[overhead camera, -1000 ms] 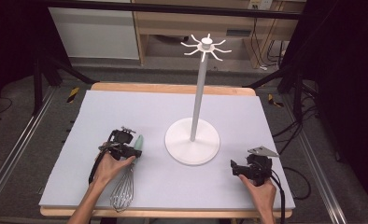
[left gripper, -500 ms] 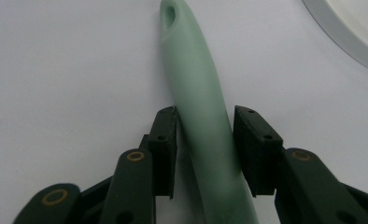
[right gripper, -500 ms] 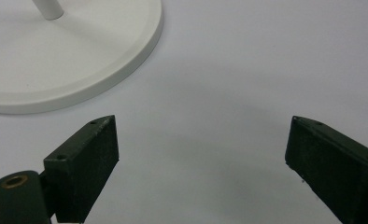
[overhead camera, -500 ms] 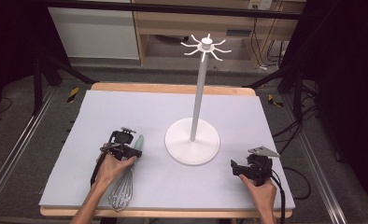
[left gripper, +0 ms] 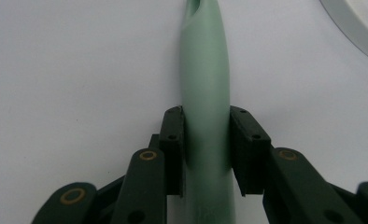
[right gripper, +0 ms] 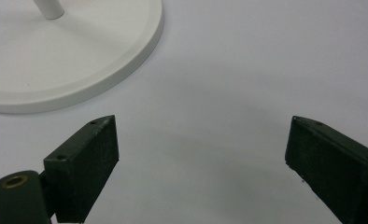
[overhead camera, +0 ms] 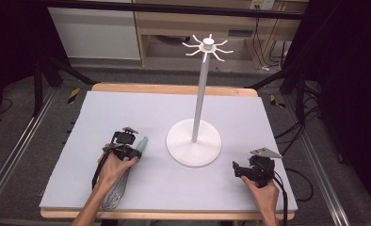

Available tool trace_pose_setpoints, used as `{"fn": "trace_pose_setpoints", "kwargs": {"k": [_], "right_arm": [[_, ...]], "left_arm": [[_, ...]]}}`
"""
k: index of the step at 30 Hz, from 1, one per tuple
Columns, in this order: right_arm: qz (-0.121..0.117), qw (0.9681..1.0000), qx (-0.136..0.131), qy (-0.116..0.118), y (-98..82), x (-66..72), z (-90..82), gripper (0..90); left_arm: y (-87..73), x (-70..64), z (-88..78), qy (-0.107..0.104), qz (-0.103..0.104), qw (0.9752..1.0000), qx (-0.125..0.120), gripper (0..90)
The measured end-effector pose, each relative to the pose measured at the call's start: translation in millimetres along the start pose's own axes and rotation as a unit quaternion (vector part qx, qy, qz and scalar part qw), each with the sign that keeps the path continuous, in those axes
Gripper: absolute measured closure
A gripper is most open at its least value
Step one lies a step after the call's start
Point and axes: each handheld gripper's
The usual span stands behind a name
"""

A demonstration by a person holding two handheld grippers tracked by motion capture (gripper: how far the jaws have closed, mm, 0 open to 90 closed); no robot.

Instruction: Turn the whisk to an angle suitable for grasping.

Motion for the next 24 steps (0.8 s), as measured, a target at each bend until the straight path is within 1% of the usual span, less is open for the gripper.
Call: {"fn": "trace_pose_setpoints", "kwargs": {"k": [6,7,9,13,14,17,18,20,21,22,23,24], "right_arm": [[0.001,1.0,0.0,0.001,0.0,0.4,0.3,10.1],[0.001,1.0,0.001,0.002,0.0,0.6,0.7,10.1],[-0.001,1.0,0.001,0.003,0.4,0.6,0.9,10.1],[0.001,1.0,0.0,0.001,0.5,0.6,0.8,10.1],[0.001,1.0,0.001,0.001,0.4,0.4,0.8,10.1],[0.0,1.0,0.0,0.002,0.4,0.3,0.7,10.1],[0.001,1.0,0.0,0.002,0.5,0.5,0.7,10.1],[0.003,1.0,0.001,0.002,0.3,0.4,0.6,10.1],[0.004,1.0,0.001,0.002,0.2,0.2,0.5,10.1],[0.003,1.0,0.001,0.001,0.1,-0.1,0.6,10.1],[0.003,1.0,0.001,0.001,0.1,-0.1,0.6,10.1],[0.003,1.0,0.001,0.001,0.1,-0.3,0.5,10.1]], "left_arm": [[-1.1,-0.3,0.9,-0.005,0.004,1.0,-0.006,67.2],[-0.5,-1.2,0.9,-0.002,0.011,0.9999,-0.002,66.9],[-0.4,-2.6,1.5,0.001,0.012,0.9999,-0.003,66.9],[-0.4,-3.2,1.8,0.003,0.011,0.9999,-0.003,66.9],[-0.2,-2.8,1.9,0.003,0.006,1.0,-0.003,67.4],[0.0,-2.0,1.8,0.003,0.004,1.0,-0.004,67.7],[-0.2,-1.9,1.8,0.001,0.0,1.0,-0.004,67.8],[-0.7,-1.6,1.5,0.0,-0.001,1.0,-0.006,67.9],[-1.2,-0.9,0.3,-0.011,-0.001,0.9999,-0.011,67.9],[-1.3,-0.7,-1.6,-0.013,0.002,0.9998,-0.013,68.0],[-1.3,-0.7,-1.6,-0.013,0.002,0.9998,-0.013,68.0],[-1.4,-0.5,-4.0,-0.011,0.005,0.9997,-0.021,68.0]]}}
Point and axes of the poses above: each handheld gripper's, and its own axes: z roughly forward along the jaws, y roughly out of its top, x roughly to its left
